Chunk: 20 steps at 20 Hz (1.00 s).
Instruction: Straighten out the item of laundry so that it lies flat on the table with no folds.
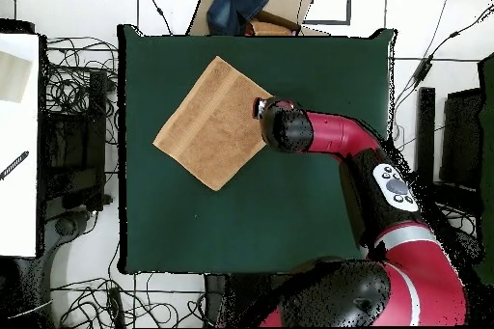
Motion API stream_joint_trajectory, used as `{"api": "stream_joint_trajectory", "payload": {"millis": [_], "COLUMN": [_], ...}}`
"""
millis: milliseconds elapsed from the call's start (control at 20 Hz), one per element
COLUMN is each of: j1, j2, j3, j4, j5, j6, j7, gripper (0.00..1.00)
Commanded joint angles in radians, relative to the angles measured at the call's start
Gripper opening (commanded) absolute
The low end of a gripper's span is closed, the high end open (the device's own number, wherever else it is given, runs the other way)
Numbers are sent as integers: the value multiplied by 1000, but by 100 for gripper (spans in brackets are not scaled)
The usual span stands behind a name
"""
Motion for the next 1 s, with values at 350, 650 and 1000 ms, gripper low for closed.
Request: {"api": "stream_joint_trajectory", "payload": {"millis": [350,650,1000], "j1": [8,16,37], "j2": [12,6,22], "j3": [73,72,64], "j4": [-23,-44,-131], "j5": [56,74,106], "j6": [65,122,214], "j7": [40,24,14], "gripper": [0,0,0]}}
